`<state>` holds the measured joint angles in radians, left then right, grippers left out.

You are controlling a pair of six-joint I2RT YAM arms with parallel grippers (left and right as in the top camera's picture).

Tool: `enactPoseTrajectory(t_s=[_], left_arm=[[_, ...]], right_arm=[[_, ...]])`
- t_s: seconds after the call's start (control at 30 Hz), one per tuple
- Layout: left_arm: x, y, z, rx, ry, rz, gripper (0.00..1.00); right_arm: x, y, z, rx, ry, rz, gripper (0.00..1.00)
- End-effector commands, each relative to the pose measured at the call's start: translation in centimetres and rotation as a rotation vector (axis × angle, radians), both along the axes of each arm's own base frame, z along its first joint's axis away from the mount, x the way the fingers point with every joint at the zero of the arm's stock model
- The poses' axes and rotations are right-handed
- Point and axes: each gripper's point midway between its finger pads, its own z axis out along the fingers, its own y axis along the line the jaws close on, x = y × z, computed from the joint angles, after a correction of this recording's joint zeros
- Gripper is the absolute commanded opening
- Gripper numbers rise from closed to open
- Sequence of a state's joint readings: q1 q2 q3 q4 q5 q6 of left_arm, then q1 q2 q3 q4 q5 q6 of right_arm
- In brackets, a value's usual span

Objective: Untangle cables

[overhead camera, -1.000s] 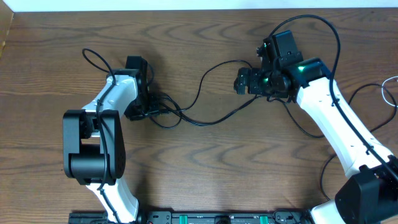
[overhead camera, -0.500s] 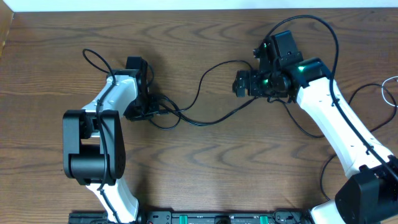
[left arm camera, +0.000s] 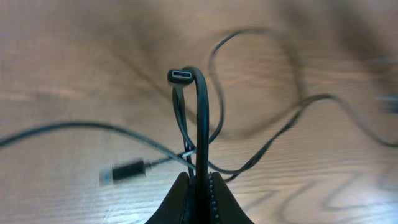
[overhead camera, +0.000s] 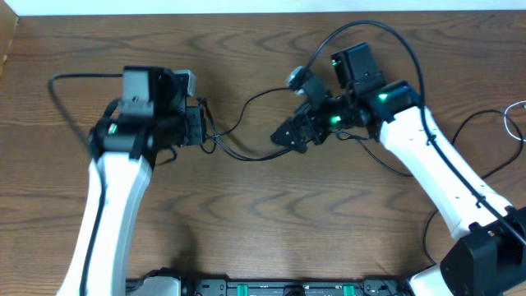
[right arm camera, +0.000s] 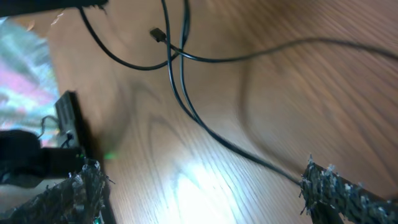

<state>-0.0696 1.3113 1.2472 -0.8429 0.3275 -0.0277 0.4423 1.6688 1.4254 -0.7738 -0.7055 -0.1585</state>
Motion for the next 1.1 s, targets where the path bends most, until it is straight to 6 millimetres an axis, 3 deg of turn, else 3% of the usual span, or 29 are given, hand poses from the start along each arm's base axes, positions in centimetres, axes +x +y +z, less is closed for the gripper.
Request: enactPoseTrajectory(t_s=[0.0, 0.17, 0.4, 0.73, 1.07], left_arm=[[-1.7, -1.2, 4.3, -0.031, -0.133, -0.073, 0.07], [-3.5, -1.2, 6.4, -0.045, -0.187, -0.069, 0.08], [-4.6, -3.0, 7.4, -0.14, -0.195, -0.144, 0.07], [-4.5, -3.1, 7.6, -0.155, -0.197, -0.134, 0.08], [-2.7, -3.2, 9.6, -0.286, -0.225, 0.008, 0.08]], right_arm=[[-1.2, 2.0, 0.9, 0.055, -0.057, 0.107, 0.99], [-1.6, 3.3, 1.4, 0.076, -0.079, 0.127, 0.99], [-3.2, 5.3, 1.7, 0.089, -0.1, 0.191, 0.99], [-3.6, 5.7, 1.3, 0.062, -0.106, 0.194, 0.99], [-4.5, 5.8, 0.2, 0.034, -0.081, 0.204, 0.99]])
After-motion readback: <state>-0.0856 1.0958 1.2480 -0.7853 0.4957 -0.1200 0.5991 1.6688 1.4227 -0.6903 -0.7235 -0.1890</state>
